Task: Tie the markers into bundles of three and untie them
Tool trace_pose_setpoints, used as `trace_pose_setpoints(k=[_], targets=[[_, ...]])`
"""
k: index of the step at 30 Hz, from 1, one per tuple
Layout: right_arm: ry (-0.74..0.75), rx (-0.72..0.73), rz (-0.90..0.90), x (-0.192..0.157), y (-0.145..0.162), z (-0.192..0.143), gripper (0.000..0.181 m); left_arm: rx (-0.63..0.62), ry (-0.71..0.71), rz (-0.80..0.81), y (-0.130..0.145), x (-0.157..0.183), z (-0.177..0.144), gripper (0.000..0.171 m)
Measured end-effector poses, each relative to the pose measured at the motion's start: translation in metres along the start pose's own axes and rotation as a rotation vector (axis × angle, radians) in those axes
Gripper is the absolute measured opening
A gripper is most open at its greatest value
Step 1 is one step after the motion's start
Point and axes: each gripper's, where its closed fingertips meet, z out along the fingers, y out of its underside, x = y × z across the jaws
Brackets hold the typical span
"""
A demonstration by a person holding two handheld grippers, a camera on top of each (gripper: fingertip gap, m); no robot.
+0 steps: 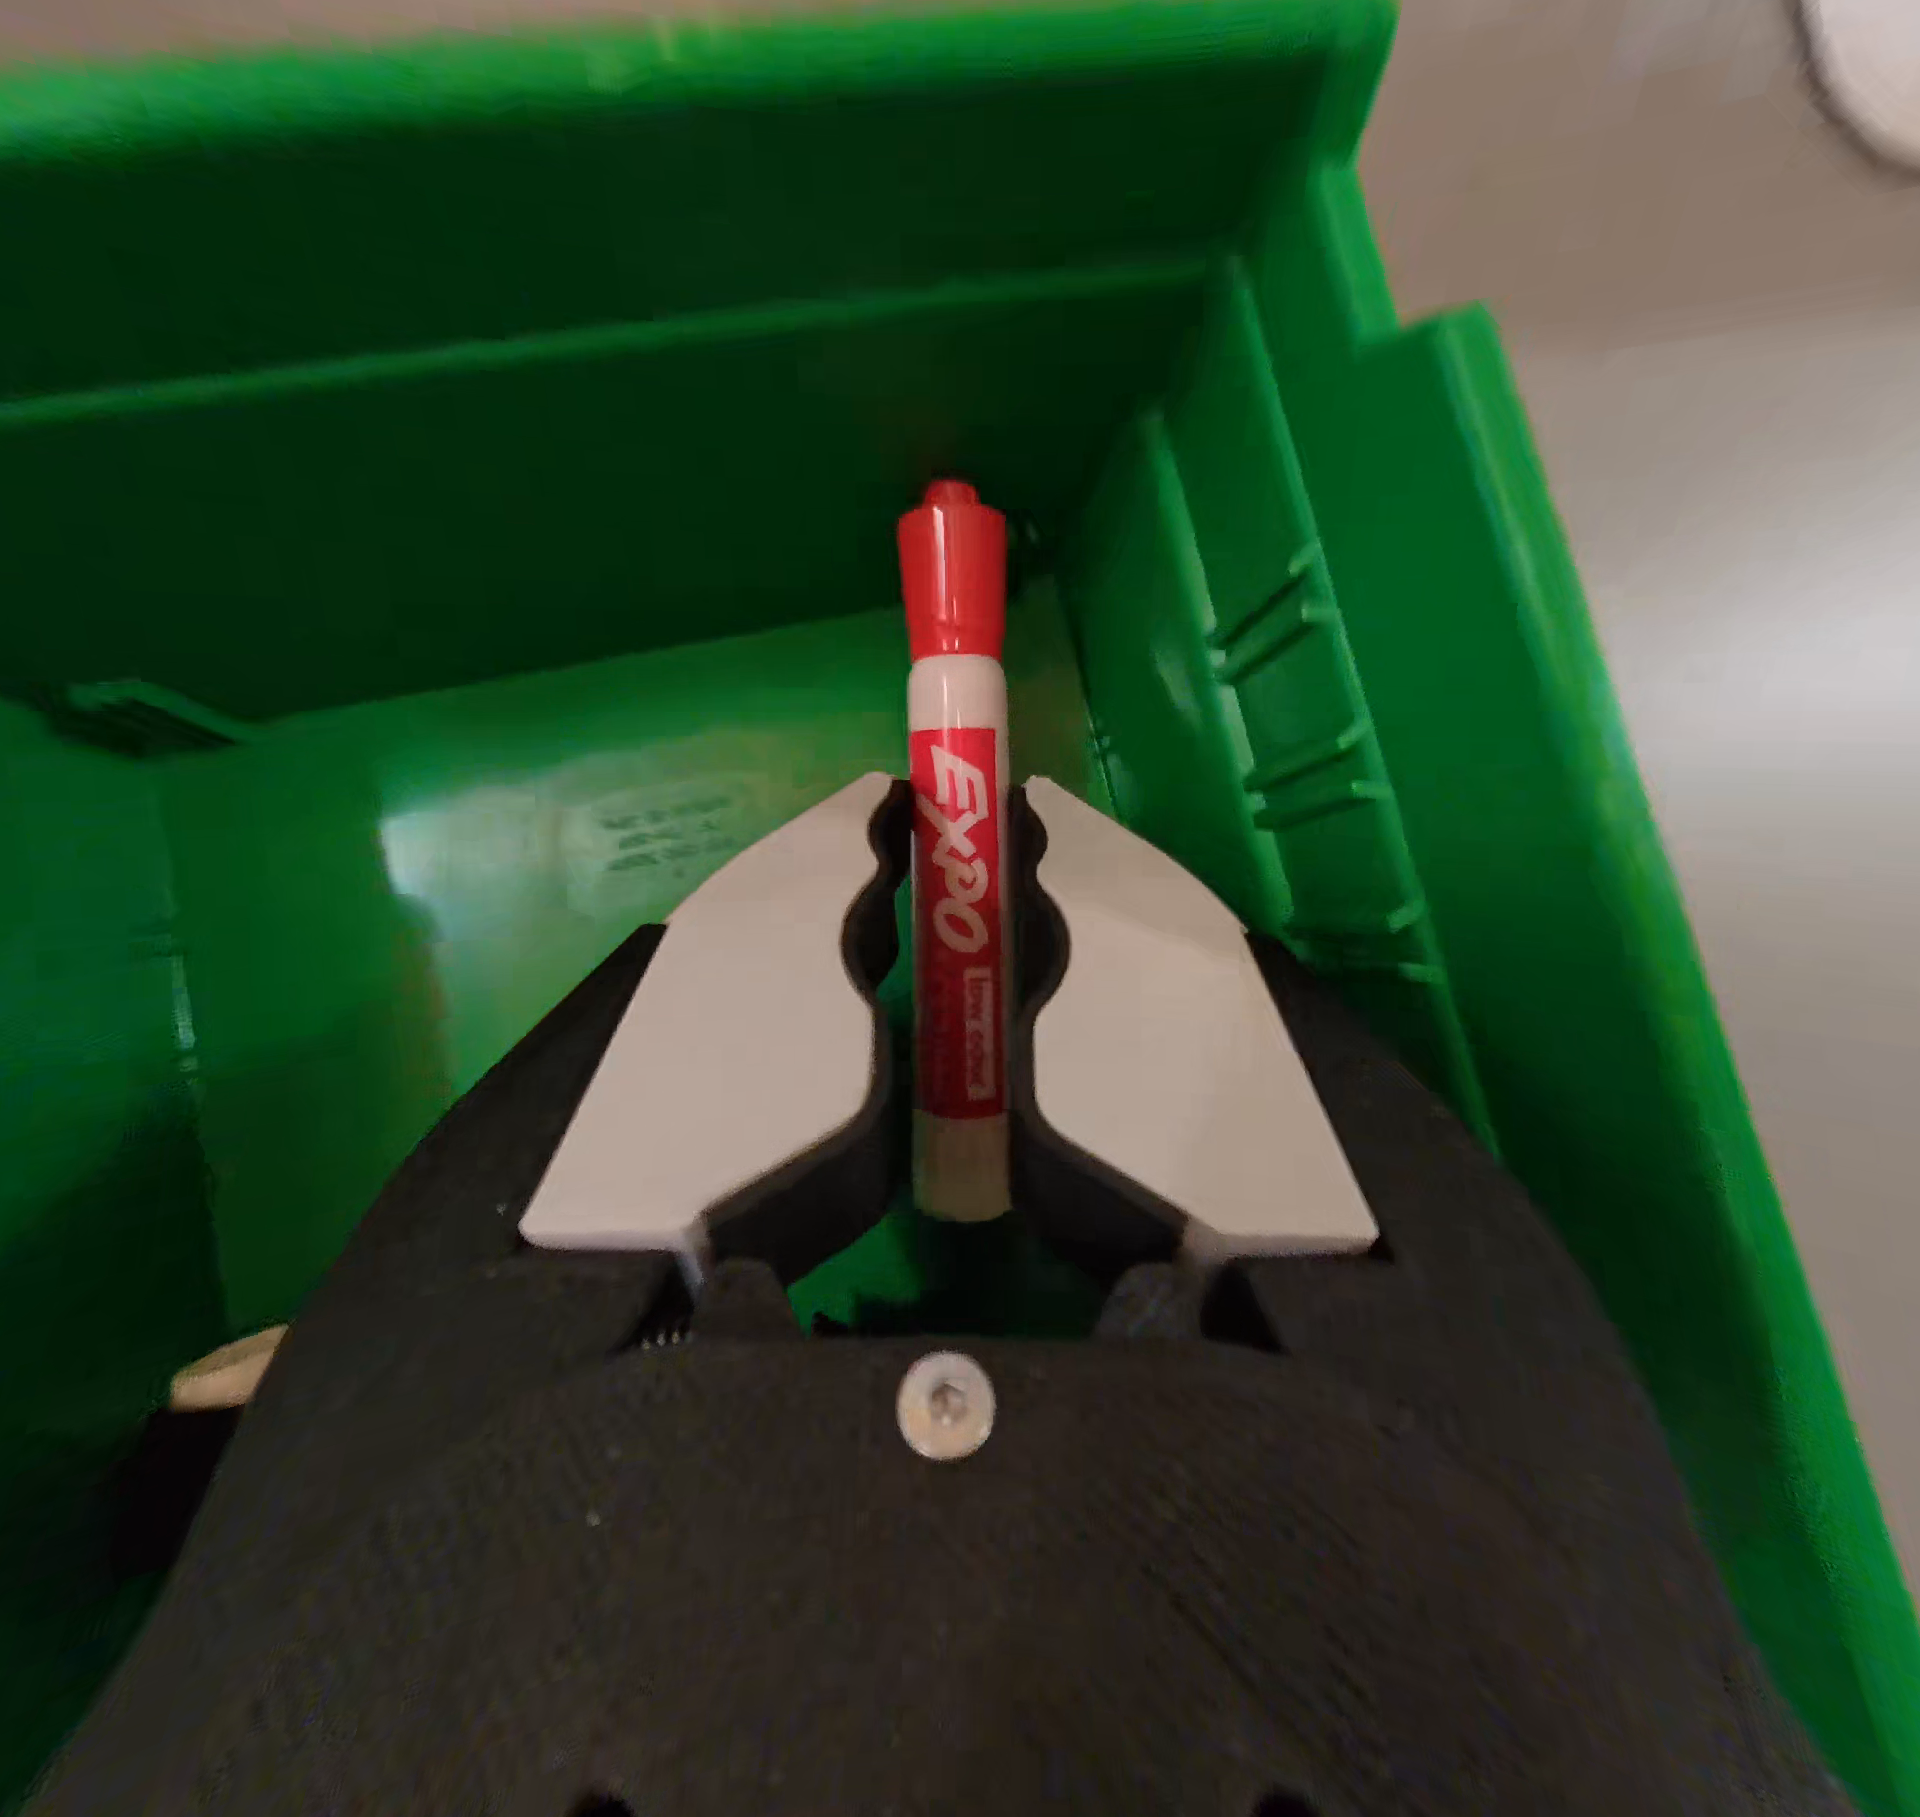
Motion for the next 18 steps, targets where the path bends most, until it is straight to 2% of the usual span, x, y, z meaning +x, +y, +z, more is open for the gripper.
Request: trace_pose_setpoints(k=[3, 6, 8, 9, 11, 14, 18], targets=[[-0.022, -0.015, -0.012, -0.005, 0.002, 0.007, 0.024, 0.223, 0.004, -0.071, -0.031, -0.013, -0.033, 0.021], [-0.07, -0.03, -0.014, -0.015, 0.001, 0.018, 0.024, 0.411, -0.023, -0.135, -0.049, -0.034, -0.078, 0.021], [-0.101, -0.031, -0.027, -0.022, -0.001, 0.026, 0.024, 0.56, 0.042, -0.138, -0.062, -0.03, -0.112, 0.021], [-0.118, -0.033, -0.033, -0.026, -0.002, 0.03, 0.024, 0.593, 0.074, -0.146, -0.065, -0.025, -0.126, 0.021], [-0.158, -0.038, -0.047, -0.035, -0.003, 0.038, 0.024, 0.613, 0.112, -0.112, -0.067, -0.008, -0.148, 0.021], [-0.218, -0.045, -0.082, -0.052, -0.006, 0.051, 0.024, 0.609, 0.09, 0.042, -0.067, 0.036, -0.172, 0.021], [-0.31, -0.008, -0.123, -0.075, -0.016, 0.061, 0.024, 0.611, 0.138, 0.251, -0.055, 0.132, -0.185, 0.02]])
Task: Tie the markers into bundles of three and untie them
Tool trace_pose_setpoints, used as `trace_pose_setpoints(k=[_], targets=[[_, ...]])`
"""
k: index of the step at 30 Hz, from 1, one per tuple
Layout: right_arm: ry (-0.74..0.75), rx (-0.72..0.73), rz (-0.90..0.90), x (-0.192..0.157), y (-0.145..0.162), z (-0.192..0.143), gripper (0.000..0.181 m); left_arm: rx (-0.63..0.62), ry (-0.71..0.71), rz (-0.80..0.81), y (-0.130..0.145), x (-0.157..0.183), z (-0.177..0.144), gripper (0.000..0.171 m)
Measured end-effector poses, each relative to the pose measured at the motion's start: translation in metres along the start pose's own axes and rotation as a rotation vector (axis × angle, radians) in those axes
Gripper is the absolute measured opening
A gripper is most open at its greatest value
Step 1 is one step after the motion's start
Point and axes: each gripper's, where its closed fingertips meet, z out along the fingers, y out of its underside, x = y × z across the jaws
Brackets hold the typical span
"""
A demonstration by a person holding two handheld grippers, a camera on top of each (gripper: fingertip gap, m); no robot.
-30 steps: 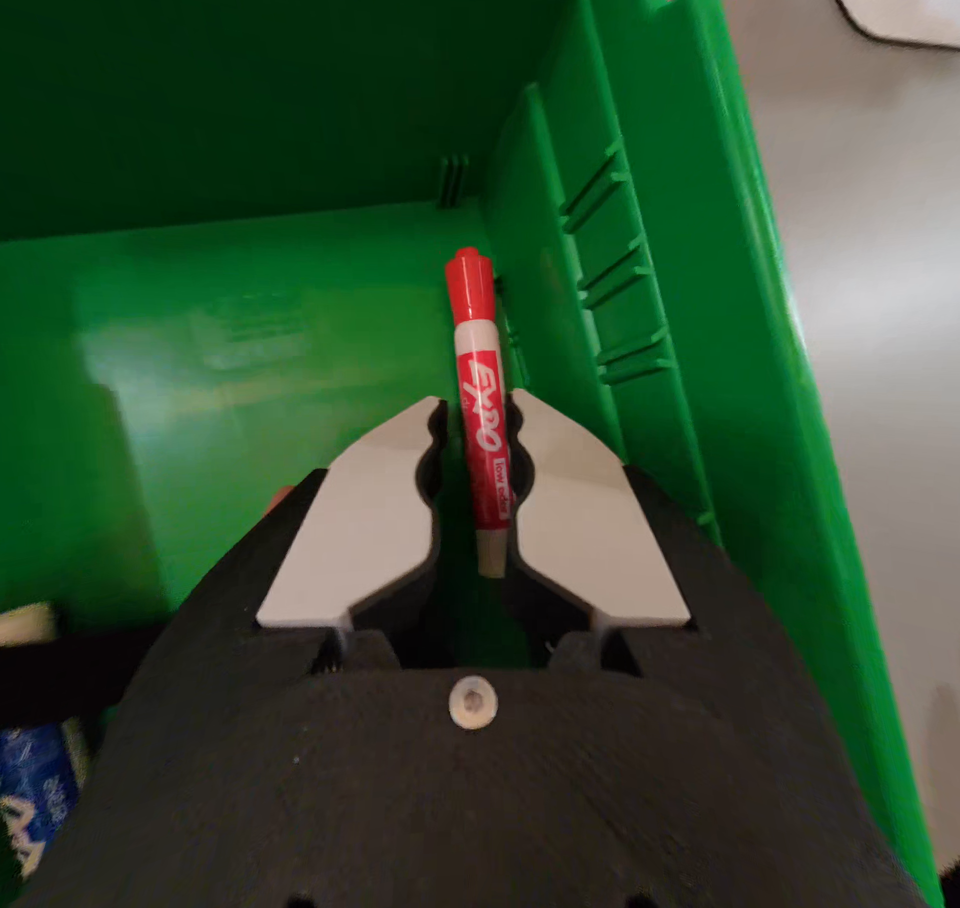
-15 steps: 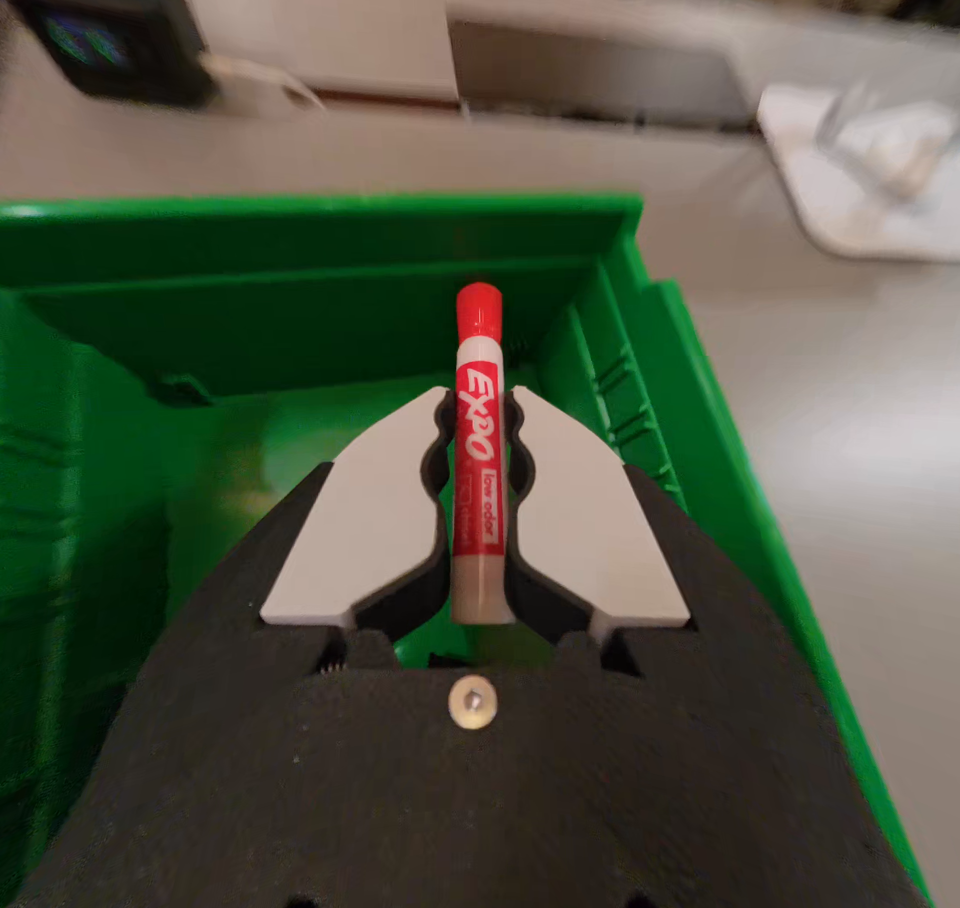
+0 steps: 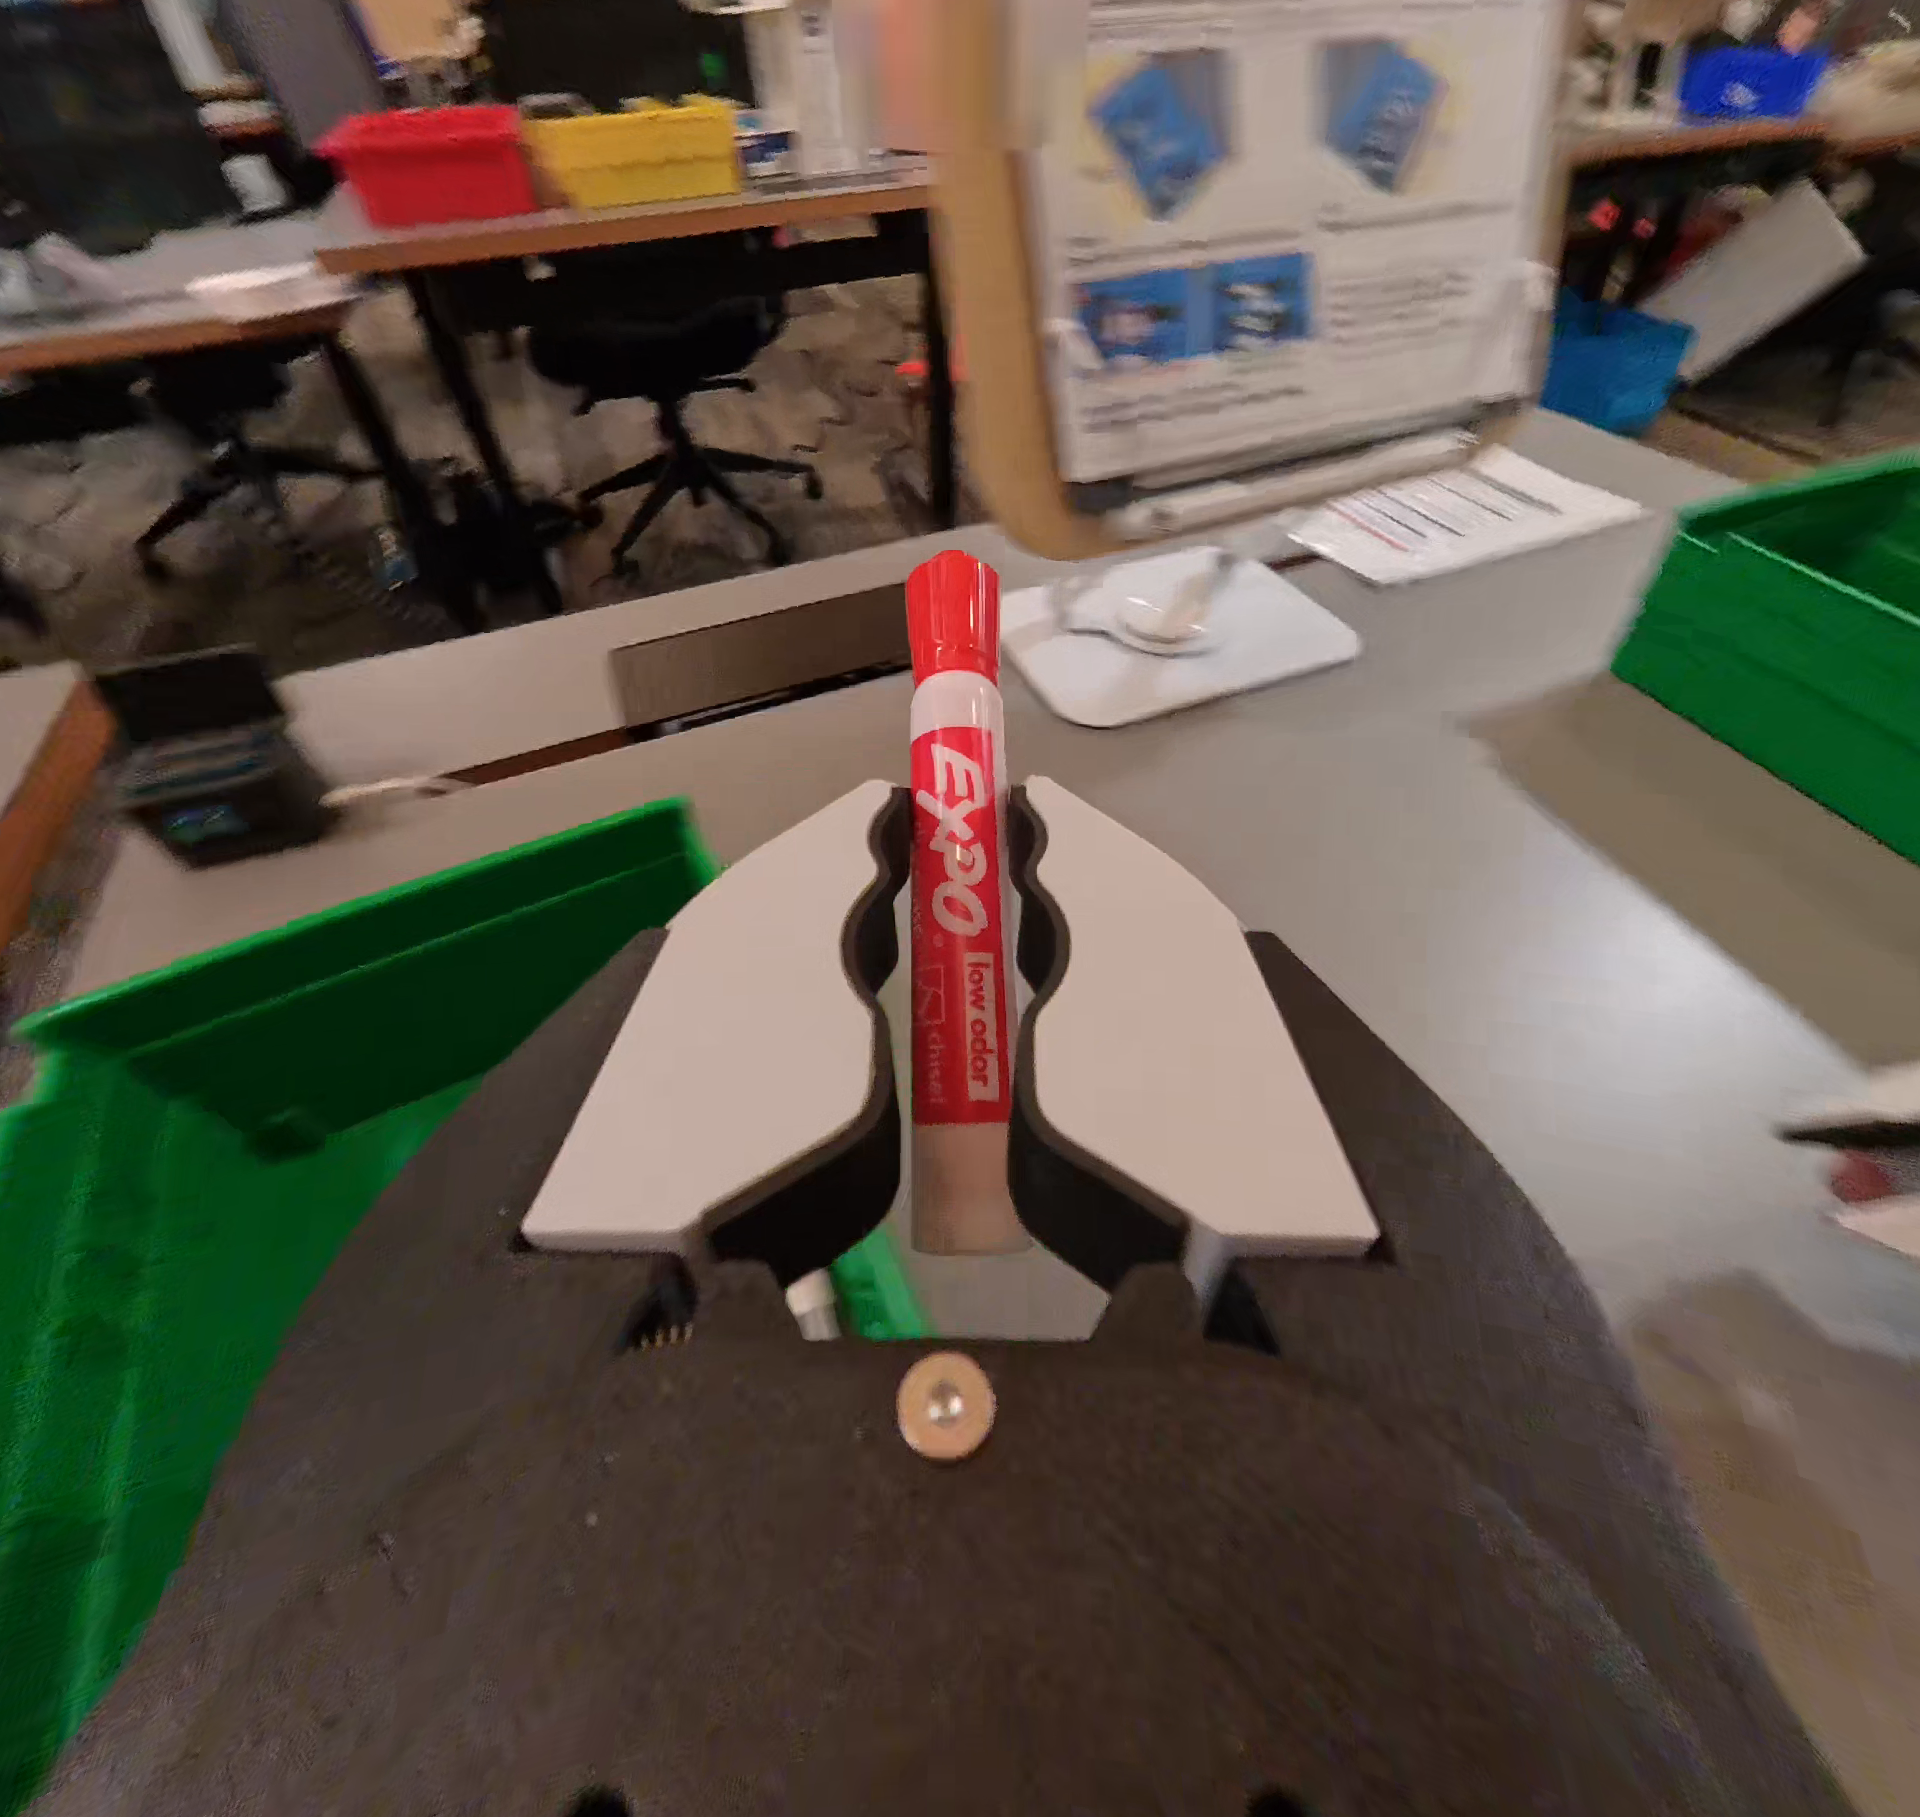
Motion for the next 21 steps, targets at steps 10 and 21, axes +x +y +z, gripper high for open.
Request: trace_pose_setpoints(k=[10, 21], targets=[[-0.097, 0.29, 0.2, 0.006, -0.056, -0.007, 0.03, -0.11, 0.299, 0.115, 0.07, 0.184, 0.03, 0.02], [-0.027, 0.292, 0.626, 0.059, -0.036, -0.03, 0.04, -0.129, 0.382, 0.183, 0.097, 0.227, 0.059, 0.02]])
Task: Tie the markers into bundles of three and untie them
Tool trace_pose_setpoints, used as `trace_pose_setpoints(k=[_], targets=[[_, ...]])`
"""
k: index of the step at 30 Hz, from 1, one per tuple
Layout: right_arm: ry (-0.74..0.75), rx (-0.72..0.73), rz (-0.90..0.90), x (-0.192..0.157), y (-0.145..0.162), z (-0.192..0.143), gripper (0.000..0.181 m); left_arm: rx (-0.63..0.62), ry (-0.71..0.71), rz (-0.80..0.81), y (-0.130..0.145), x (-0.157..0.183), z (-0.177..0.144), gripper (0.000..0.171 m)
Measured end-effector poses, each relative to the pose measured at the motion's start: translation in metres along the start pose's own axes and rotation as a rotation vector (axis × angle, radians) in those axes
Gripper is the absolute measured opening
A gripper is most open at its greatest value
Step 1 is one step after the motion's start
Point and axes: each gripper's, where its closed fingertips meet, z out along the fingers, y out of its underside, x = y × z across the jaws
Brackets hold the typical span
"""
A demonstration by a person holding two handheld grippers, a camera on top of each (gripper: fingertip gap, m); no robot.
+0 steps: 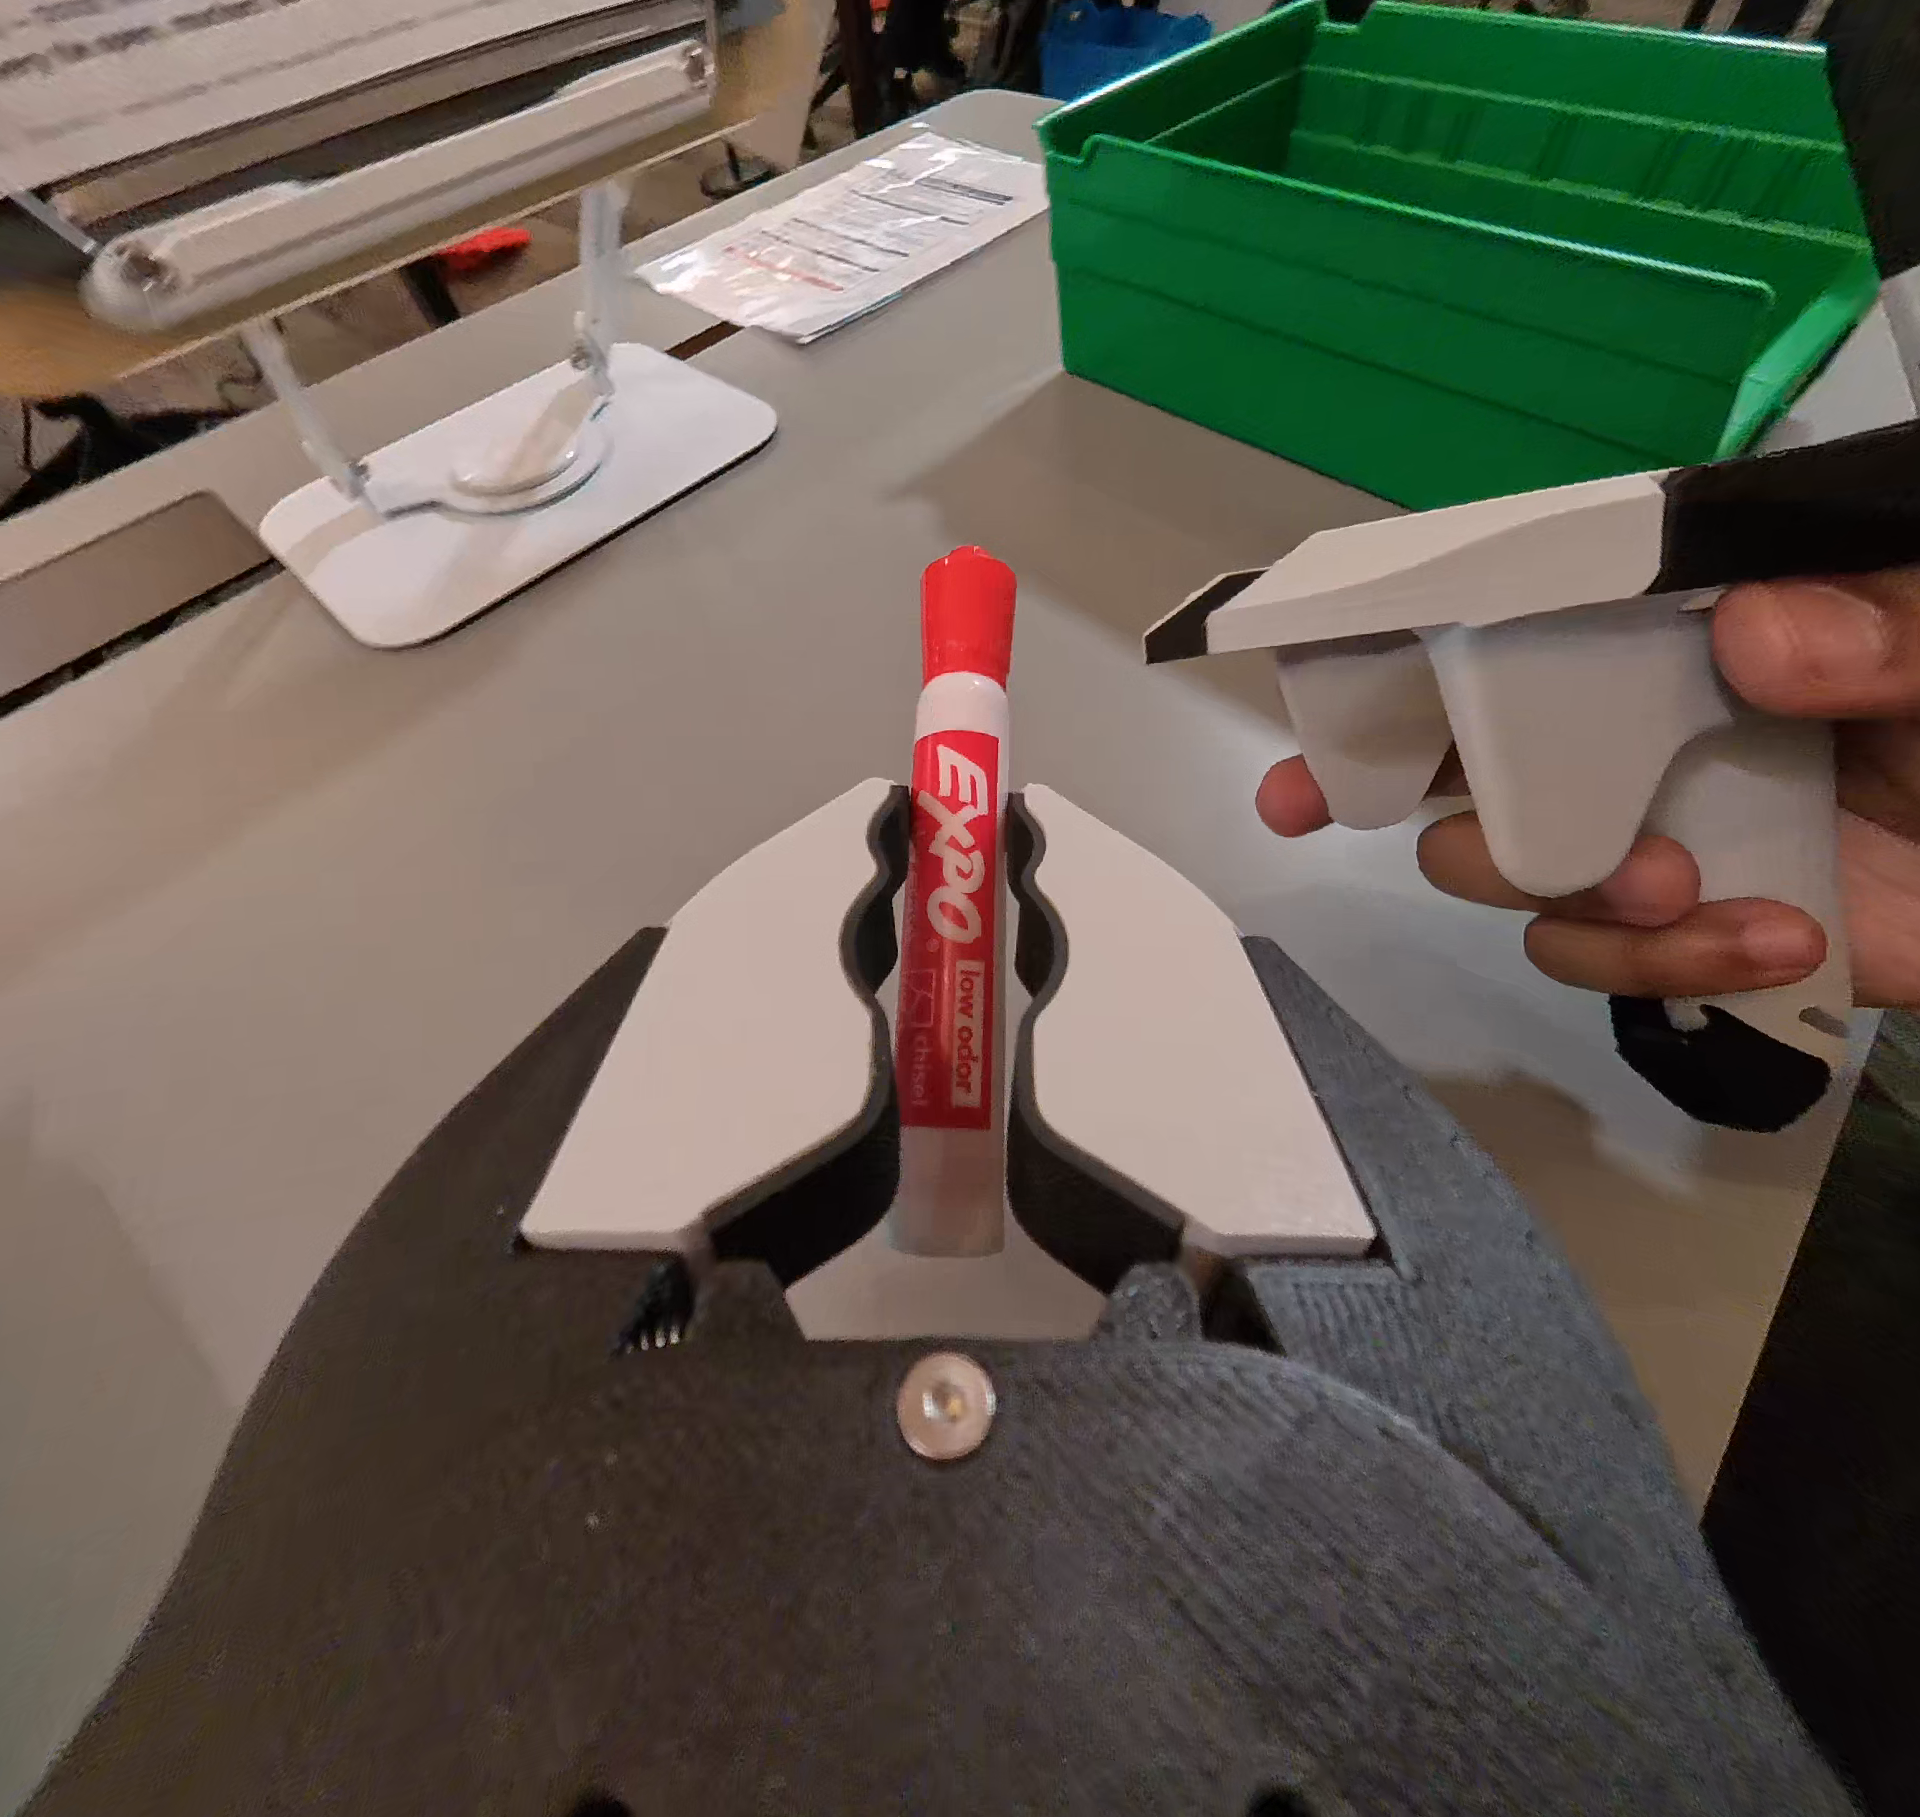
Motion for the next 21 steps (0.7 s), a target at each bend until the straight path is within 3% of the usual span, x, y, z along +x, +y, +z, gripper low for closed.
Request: trace_pose_setpoints(k=[14, 19, 21], targets=[[0.147, 0.142, -0.016, 0.021, -0.021, -0.077, 0.036, 0.029, 0.236, 0.228, -0.023, 0.101, 0.051, 0.02], [0.211, 0.184, -0.004, 0.031, -0.027, -0.099, 0.02, 0.06, 0.278, 0.26, -0.024, 0.12, 0.061, 0.02], [0.256, 0.188, -0.021, 0.036, -0.027, -0.101, 0.024, 0.071, 0.276, 0.261, -0.023, 0.122, 0.062, 0.019]])
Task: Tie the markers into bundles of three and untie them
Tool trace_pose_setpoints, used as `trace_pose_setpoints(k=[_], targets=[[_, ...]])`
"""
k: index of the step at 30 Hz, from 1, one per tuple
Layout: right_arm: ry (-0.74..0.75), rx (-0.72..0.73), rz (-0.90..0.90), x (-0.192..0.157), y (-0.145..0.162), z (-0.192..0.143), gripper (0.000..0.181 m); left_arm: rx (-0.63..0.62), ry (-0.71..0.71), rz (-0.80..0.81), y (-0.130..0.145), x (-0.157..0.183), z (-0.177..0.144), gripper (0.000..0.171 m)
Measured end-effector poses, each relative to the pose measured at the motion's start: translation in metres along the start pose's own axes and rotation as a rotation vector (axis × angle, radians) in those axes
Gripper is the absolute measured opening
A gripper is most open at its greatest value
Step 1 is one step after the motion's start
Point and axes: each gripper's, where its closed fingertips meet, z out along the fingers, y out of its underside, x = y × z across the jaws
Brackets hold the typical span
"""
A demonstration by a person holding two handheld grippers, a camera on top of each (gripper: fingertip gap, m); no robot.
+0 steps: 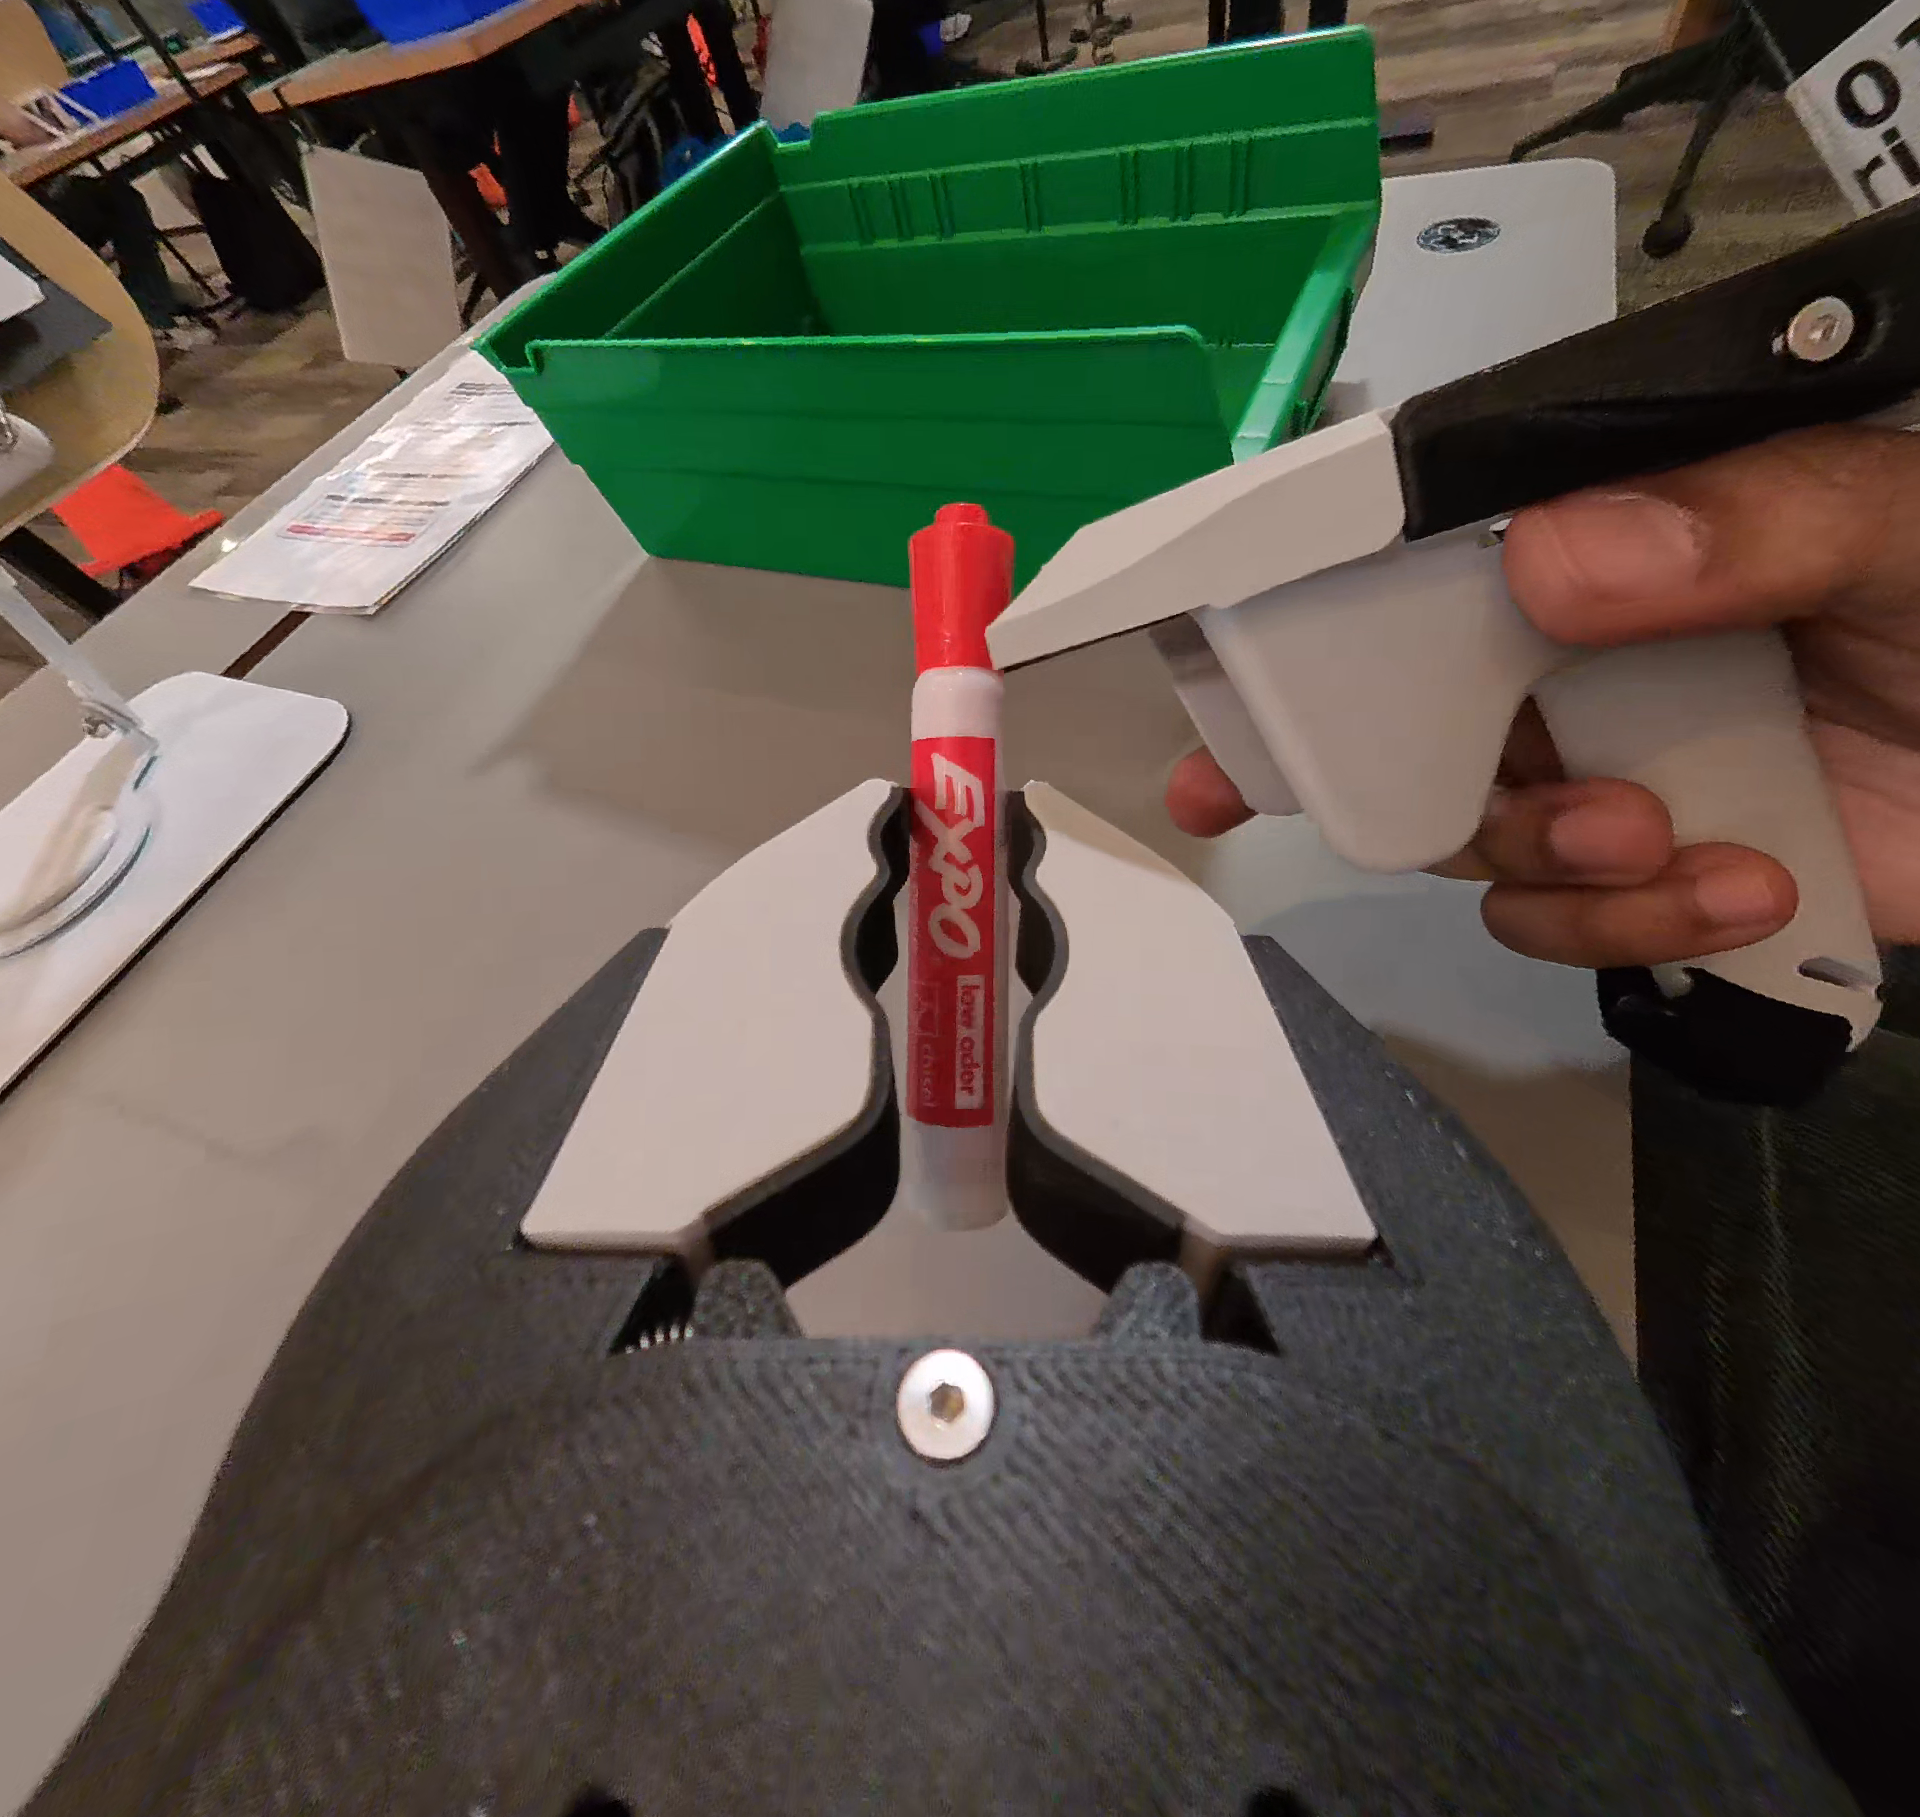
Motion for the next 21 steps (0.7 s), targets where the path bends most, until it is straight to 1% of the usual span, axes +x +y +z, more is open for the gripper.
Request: trace_pose_setpoints(k=[2, 6, 7, 8, 10, 11, 14, 18, 20, 21], targets=[[0.02, -0.011, -0.024, 0.002, 0.002, 0.002, 0.027, 0.007, -0.018, 0.003, 0.002, -0.001, -0.001, 0.019], [0.064, -0.048, -0.054, 0.004, 0.01, 0.012, 0.038, 0.03, -0.091, 0.003, 0.003, -0.011, -0.009, 0.019], [0.056, -0.05, -0.055, 0.002, 0.011, 0.015, 0.038, 0.016, -0.098, 0.007, 0.005, -0.013, -0.011, 0.019], [0.032, -0.057, -0.054, -0.002, 0.013, 0.019, 0.035, 0.008, -0.102, 0.012, 0.007, -0.013, -0.014, 0.019], [-0.022, -0.071, -0.053, -0.012, 0.017, 0.026, 0.022, 0.008, -0.116, 0.032, 0.009, -0.014, -0.018, 0.019], [-0.044, -0.08, -0.059, -0.016, 0.019, 0.03, 0.018, 0.001, -0.13, 0.035, 0.012, -0.016, -0.021, 0.02], [-0.076, -0.127, -0.108, -0.025, 0.026, 0.04, 0.017, -0.005, -0.163, 0.004, 0.018, -0.024, -0.03, 0.02], [-0.129, -0.157, -0.208, -0.044, 0.031, 0.051, 0.017, 0.035, -0.158, -0.112, 0.019, -0.032, -0.048, 0.02], [-0.124, -0.156, -0.311, -0.05, 0.032, 0.055, 0.017, 0.04, -0.186, -0.17, 0.024, -0.038, -0.058, 0.042], [-0.129, -0.155, -0.377, -0.054, 0.032, 0.057, 0.017, 0.026, -0.194, -0.19, 0.029, -0.04, -0.063, 0.05]])
